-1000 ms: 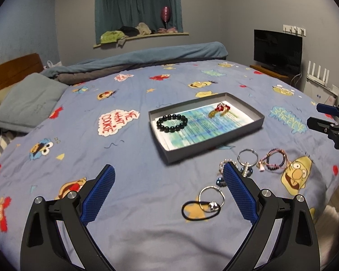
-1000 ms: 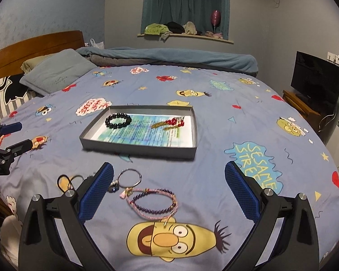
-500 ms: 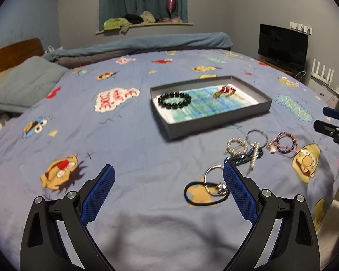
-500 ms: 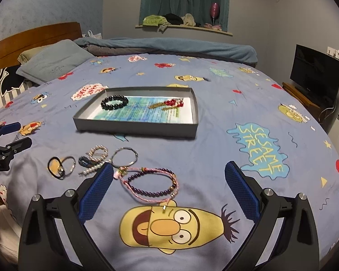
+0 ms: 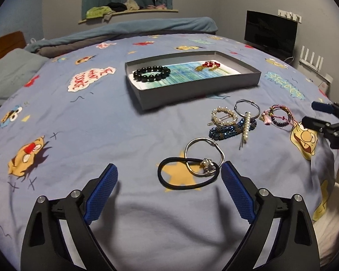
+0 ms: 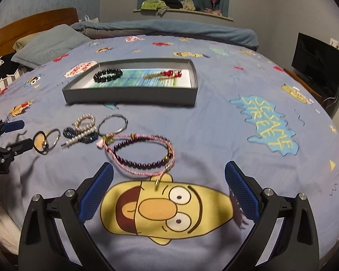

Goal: Organize jewelry
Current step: 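Grasp the black hair tie with the left gripper while the right grasps the pink string bracelet, then carry the hair tie and pink bracelet into the tray and open both grippers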

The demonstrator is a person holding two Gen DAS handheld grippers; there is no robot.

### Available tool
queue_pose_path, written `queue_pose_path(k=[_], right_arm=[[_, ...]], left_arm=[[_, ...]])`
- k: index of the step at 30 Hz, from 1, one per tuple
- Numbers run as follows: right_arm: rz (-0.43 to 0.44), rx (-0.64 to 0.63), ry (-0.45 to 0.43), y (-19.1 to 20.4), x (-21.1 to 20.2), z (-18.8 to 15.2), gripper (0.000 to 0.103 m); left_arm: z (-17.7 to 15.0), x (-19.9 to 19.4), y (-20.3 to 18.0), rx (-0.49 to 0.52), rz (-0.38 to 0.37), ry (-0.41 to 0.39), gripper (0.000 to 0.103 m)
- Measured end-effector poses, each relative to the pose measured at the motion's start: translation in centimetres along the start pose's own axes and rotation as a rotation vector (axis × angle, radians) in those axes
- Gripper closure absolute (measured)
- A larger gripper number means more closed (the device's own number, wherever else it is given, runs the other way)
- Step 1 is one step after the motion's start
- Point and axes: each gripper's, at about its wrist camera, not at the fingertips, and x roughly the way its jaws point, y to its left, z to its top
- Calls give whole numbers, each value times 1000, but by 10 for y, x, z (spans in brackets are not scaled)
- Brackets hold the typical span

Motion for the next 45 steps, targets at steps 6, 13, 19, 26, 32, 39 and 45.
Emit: queue_pose_path(k=[6, 13, 19, 26, 32, 39, 45], right_arm=[[11, 34, -15, -5, 0, -1, 8], [15, 69, 3, -12, 9, 4, 48], [22, 86, 47, -18, 21, 6, 78], [53, 80, 93, -15, 37, 6, 88], [71, 86, 71, -12, 29, 8, 100], [46, 67, -24, -14, -2, 16, 100], [32, 3, -96, -6, -24, 34, 100]], left_arm=[[0, 5, 4, -6, 5, 17, 25], [-1, 11, 12, -42, -29, 57, 64], [-2, 18, 7, -3, -22, 83, 79], [-3, 25, 2, 21, -37, 99, 79], [-3, 21, -2, 47, -60, 92, 99], [2, 5, -1, 46, -72, 39, 99], [23, -19, 3, 35, -80, -30, 99]])
